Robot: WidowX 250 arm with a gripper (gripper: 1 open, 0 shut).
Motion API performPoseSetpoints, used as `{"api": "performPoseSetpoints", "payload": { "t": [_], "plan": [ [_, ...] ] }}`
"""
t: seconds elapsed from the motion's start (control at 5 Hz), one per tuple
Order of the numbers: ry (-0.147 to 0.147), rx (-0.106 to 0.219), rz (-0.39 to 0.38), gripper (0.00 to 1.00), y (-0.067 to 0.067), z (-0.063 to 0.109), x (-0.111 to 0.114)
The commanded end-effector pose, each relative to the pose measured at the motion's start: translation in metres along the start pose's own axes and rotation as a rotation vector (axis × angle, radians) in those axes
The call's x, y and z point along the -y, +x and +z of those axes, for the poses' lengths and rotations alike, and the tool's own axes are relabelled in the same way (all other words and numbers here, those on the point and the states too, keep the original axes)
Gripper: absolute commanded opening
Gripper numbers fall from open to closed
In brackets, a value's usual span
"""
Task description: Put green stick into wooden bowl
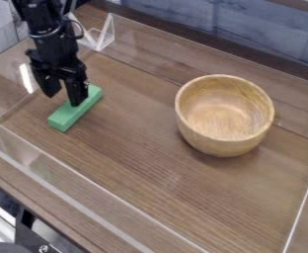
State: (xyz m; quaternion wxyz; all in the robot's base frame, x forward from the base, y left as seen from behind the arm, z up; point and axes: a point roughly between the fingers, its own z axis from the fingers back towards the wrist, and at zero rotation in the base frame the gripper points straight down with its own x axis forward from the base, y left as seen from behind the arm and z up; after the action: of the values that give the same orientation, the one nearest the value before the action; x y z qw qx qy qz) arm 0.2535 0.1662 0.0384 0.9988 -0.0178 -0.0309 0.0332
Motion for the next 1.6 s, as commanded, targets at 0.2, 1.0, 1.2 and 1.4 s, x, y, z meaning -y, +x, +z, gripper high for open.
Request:
{"api": "performPoseSetpoints", "payload": {
  "t": [0.2, 1.0, 1.2, 1.4],
  "plan": [
    [0.036, 0.050, 0.085, 1.00, 0.019, 0.000, -0.002],
    [0.023, 0.039, 0.124, 0.00, 0.042, -0.012, -0.035],
    [0.009, 0.033, 0.075, 0.00, 0.047, -0.013, -0.031],
    [-0.004, 0.028, 0.031, 0.00, 0.053, -0.014, -0.026]
  ]
}}
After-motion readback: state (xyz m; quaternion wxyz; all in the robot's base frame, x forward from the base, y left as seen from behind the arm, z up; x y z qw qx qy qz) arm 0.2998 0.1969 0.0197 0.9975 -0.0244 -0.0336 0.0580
